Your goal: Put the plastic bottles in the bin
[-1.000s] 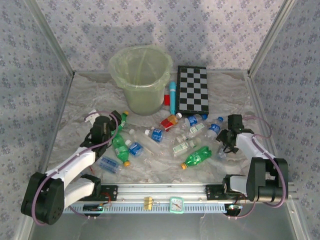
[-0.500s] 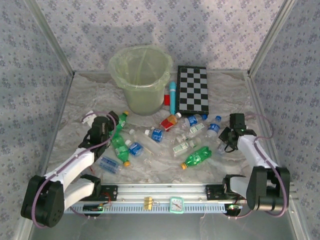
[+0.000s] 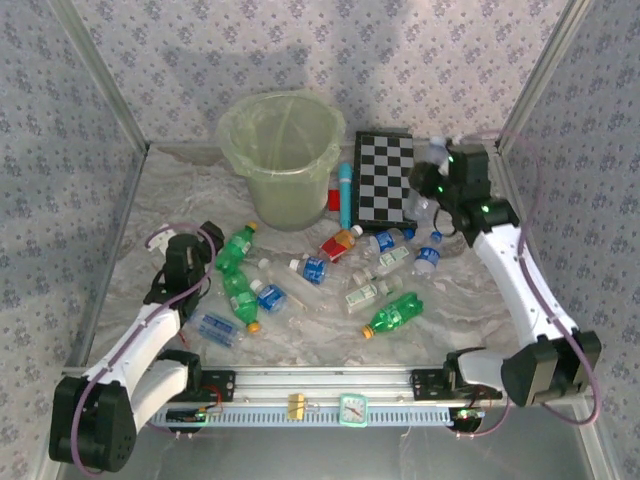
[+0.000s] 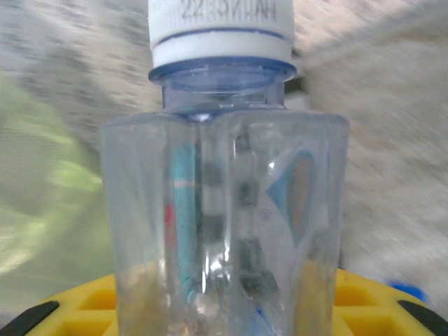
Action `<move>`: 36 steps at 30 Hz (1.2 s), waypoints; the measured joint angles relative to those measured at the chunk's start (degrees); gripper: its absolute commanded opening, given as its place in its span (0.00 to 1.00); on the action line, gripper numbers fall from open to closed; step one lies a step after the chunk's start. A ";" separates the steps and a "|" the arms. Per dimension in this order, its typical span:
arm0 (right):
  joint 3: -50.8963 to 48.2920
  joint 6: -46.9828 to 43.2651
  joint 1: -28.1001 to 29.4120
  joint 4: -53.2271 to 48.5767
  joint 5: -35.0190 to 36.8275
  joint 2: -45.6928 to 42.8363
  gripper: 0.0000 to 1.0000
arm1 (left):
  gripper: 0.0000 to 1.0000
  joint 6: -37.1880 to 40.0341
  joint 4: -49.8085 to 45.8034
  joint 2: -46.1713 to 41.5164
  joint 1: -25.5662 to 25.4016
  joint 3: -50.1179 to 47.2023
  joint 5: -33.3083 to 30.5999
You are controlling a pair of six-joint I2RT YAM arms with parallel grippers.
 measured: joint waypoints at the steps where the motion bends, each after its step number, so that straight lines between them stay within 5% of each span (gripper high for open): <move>1: 2.95 -0.70 1.88 0.81 -0.20 1.68 0.39 | 1.00 0.15 -0.39 -0.63 0.28 -0.24 0.28; 12: 38.56 -5.86 16.09 5.20 -7.06 27.39 0.40 | 1.00 2.58 -6.95 -9.81 3.63 -2.49 3.32; 20: 65.81 -10.43 22.43 -2.91 -7.89 49.59 0.41 | 1.00 5.14 -13.16 -18.49 4.83 -4.33 5.05; 29: 70.71 -13.07 24.15 -8.35 -5.77 58.97 0.46 | 1.00 6.12 -17.59 -23.43 5.51 -5.92 5.86; 34: 70.71 -13.22 23.96 -8.41 -5.53 60.81 0.69 | 1.00 6.86 -18.10 -23.76 5.60 -5.90 5.90; 36: 70.73 -12.70 23.96 -8.22 -5.35 60.81 0.94 | 1.00 7.13 -18.58 -23.76 5.66 -5.90 6.05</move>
